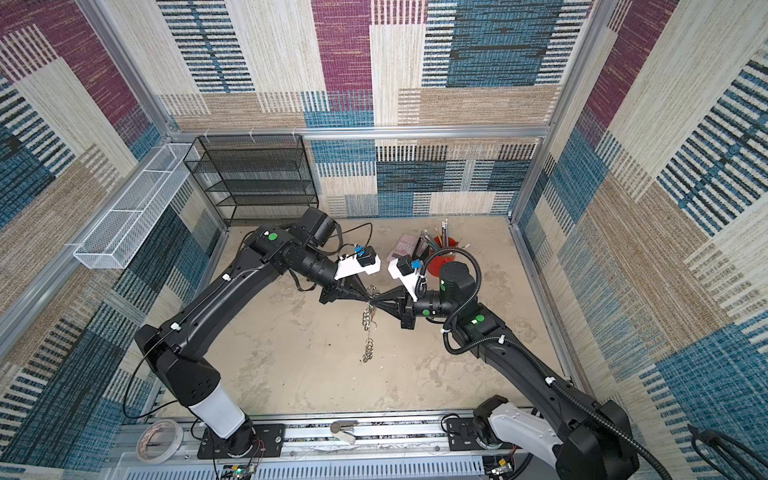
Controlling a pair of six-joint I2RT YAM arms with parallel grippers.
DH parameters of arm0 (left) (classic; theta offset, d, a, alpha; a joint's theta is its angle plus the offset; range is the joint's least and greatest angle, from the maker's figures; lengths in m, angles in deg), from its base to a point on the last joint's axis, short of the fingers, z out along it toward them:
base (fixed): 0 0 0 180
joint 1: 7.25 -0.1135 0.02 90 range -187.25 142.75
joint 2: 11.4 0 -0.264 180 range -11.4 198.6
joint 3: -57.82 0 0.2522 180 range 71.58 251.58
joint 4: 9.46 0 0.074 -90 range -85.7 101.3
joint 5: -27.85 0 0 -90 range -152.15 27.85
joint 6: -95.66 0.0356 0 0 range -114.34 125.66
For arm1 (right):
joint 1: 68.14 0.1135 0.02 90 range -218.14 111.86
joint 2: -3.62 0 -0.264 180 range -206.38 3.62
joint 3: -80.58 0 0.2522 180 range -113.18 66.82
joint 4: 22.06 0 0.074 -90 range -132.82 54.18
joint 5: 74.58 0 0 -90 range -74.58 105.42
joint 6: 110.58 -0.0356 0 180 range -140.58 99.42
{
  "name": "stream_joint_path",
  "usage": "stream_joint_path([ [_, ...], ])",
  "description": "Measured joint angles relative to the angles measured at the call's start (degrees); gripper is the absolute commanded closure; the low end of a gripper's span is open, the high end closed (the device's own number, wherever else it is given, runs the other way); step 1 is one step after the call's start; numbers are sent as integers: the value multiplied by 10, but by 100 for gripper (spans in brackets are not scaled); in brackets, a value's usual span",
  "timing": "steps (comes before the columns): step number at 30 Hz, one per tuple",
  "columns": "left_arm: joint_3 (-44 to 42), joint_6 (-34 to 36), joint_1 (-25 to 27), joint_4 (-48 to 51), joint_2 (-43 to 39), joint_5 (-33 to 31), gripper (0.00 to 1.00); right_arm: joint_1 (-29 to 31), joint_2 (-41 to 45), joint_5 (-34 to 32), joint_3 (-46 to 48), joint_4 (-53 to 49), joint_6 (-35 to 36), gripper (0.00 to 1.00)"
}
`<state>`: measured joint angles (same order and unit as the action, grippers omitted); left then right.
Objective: Put the keys on the keyring
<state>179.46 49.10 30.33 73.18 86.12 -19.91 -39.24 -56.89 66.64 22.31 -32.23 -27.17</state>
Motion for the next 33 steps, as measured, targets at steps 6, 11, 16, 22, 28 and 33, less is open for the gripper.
stream_joint_path([
  [6,-25,-1,-1,-16,-5,3,100,0,-2,-3,0,-13,0,98],
  [11,-76,-18,-3,-61,-35,-1,100,-2,-5,-20,-9,-22,-5,74],
  [16,-145,-52,-16,-123,-91,2,100,-28,10,-22,-3,12,-19,61],
  [22,-265,-135,-34,-263,-178,20,100,-38,13,-7,11,35,-40,53],
  [28,-378,-236,-45,-437,-242,38,100,-36,4,23,18,59,-56,51],
  [33,-455,-343,-47,-586,-267,52,100,-28,-1,33,18,71,-60,48],
])
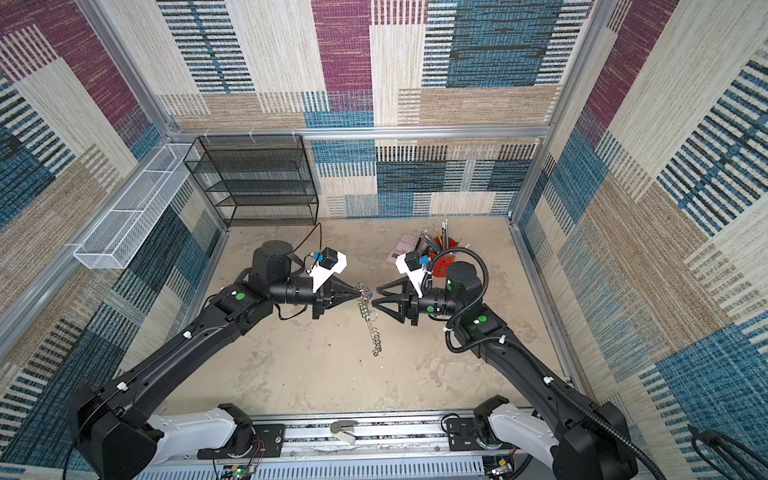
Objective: Put the keys on the keyring
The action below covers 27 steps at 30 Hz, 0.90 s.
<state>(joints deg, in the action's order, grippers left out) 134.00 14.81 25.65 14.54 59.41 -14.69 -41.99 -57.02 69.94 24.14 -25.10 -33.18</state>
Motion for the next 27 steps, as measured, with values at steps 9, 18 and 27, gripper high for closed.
stream_joint_path([
  [9,-98,-151,0,-214,-15,24,100,22,-30,4,-9,10,0,71],
  [18,-170,-281,-1,-404,0,21,100,28,-43,-11,-13,18,-6,85],
  [27,-204,-372,10,-572,45,7,100,31,-45,-23,-15,14,-9,87],
])
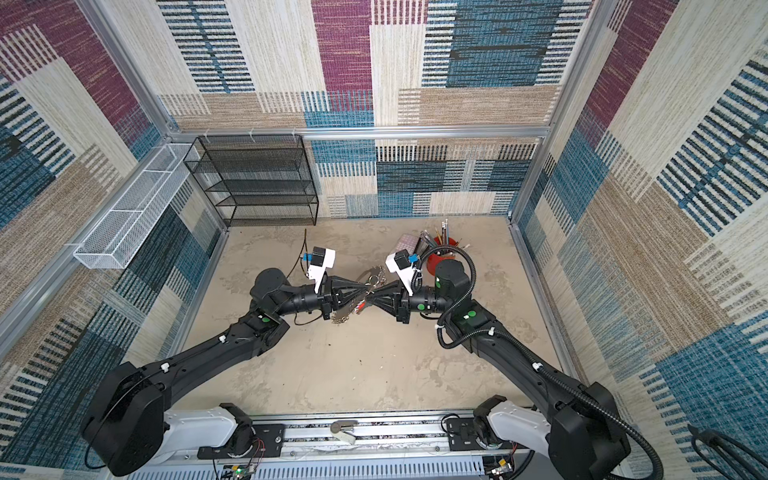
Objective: Put the keys on the keyring
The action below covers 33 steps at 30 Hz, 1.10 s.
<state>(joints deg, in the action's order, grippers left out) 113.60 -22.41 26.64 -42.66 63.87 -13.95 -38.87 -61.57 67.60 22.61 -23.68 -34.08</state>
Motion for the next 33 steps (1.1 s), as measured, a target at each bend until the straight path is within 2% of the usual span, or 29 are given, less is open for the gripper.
stream_joint_path([
  [4,-4,-22,6,-35,12,-12,100,0,2,-5,-1,-4,-2,84],
  [9,-9,-21,11,-40,9,-16,100,3,3,-5,-6,-22,-1,76],
  [12,-8,9,12,5,-14,-16,100,3,9,-8,-8,-31,-1,72],
  [19,25,129,14,163,-58,-15,100,-7,25,-12,-5,-34,-1,71],
  [33,30,191,16,263,-89,-12,100,-16,48,-15,18,-29,-5,76],
])
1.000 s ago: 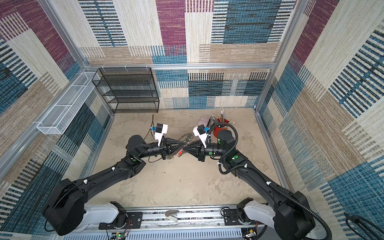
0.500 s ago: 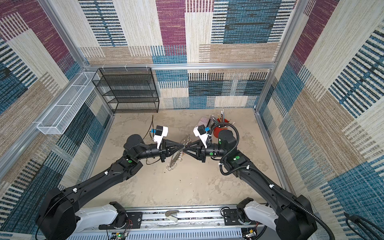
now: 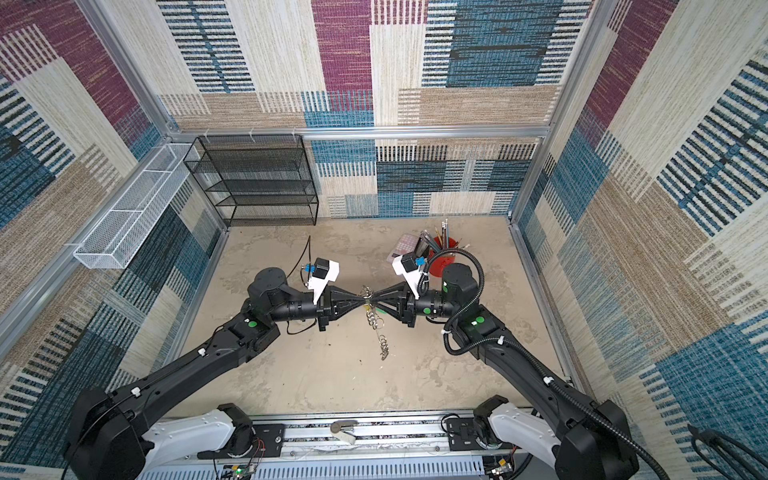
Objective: Put the keys on the keyring
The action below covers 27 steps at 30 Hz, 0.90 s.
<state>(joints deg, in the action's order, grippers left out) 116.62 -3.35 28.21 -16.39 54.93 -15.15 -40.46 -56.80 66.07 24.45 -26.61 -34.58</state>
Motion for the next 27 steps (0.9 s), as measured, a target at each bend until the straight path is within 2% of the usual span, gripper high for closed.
stream_joint_path([
  [9,-7,18,0,6,-25,-3,100,-7,-4,4,7,15,-9,67],
  [27,-10,-1,1,-11,3,-3,100,-7,-24,29,-15,50,-24,66],
])
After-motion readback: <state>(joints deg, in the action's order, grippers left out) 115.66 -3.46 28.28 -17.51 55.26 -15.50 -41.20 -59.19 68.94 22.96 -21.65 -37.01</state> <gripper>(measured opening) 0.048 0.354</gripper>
